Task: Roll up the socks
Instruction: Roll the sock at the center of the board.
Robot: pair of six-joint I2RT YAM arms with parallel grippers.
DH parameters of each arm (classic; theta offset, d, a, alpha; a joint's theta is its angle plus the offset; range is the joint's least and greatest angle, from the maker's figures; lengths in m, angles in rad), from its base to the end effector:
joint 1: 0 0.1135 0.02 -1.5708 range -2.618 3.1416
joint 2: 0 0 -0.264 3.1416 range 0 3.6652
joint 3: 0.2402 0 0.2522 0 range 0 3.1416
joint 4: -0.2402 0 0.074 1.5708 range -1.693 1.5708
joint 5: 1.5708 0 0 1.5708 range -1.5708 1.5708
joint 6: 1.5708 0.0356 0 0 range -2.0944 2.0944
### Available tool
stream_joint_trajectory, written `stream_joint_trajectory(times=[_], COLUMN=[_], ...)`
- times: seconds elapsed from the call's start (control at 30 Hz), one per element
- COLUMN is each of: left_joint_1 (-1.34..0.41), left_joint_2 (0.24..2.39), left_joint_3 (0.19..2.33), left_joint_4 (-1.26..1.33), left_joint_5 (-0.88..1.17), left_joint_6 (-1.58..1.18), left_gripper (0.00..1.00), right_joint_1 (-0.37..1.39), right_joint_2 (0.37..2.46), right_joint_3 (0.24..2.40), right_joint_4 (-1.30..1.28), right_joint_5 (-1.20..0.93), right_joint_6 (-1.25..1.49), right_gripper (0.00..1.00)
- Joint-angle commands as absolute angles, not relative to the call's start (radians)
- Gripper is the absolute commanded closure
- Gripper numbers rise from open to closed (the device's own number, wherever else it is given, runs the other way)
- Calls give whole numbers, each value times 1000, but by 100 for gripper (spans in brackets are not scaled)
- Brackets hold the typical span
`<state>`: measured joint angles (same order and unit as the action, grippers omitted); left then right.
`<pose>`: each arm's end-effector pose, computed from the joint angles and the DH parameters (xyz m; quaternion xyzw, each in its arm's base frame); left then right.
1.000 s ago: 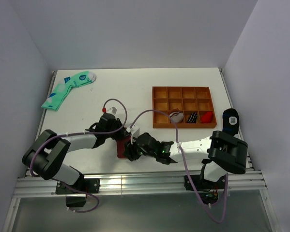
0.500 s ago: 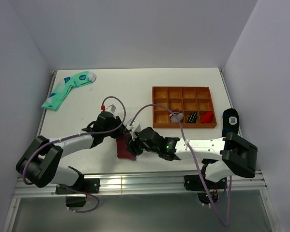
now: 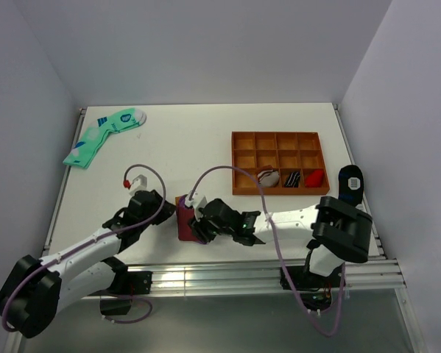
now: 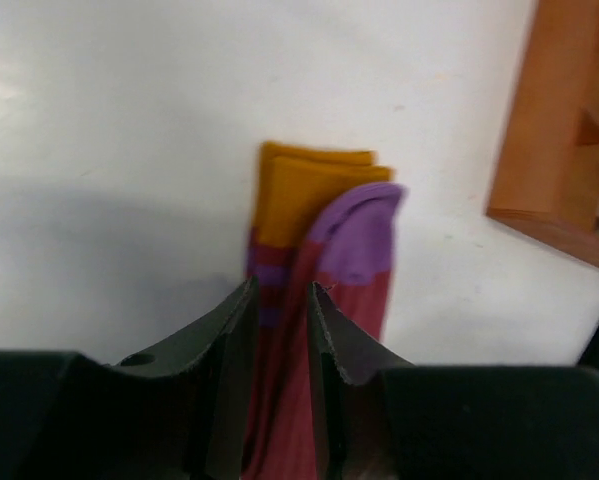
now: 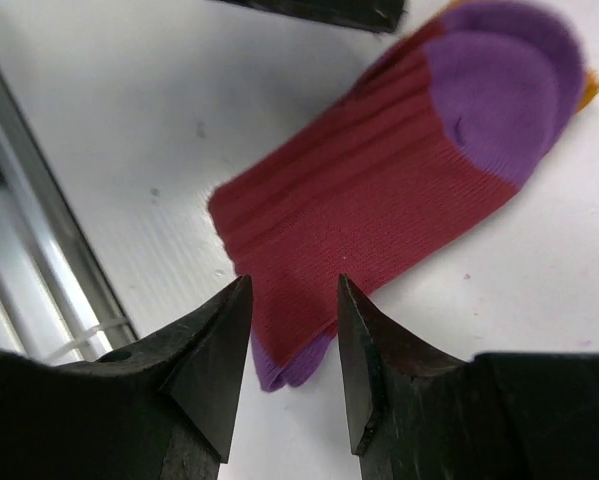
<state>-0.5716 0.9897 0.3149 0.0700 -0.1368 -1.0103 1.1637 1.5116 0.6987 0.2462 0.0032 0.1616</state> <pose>0.1656 -0.1007 0.1659 -0.2232 0.8555 -0.2869 0.3689 0.1224 0.2835 0.1815 -0.4204 0.7692 0.2949 0.3802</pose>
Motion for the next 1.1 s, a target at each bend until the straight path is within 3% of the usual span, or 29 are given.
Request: stream_joint_trajectory(times=[0.0,0.3,0.43,0.67,0.87,1.07], left_joint_1=[-571,-571,-571,-572,-572,-572], left_joint_2=[944,884,853,1005,1058,1124], left_joint_3=[278,256,238,292,310,331], left_joint_4=[3,-58,55,107,87,101], left_joint_5=[-253,-307,-229,-222,-247,-242], left_joint_6=[-1071,-1085,-1019,-980,-999,-991], left_gripper=[68,68,66,65,68,69], right_joint_1=[1178,1210,1241,1241,1227,1212], right_joint_2=[1595,1603,1552,1543,1500,1542], right_joint_3=[761,798,795,769,716,712], right_joint_4=[266,230,219,196,163,140], right_joint_5=[29,109,144,235,415,428], right_joint_6=[147,130,115,143,228,262], right_gripper=[53,55,55,56,63,67])
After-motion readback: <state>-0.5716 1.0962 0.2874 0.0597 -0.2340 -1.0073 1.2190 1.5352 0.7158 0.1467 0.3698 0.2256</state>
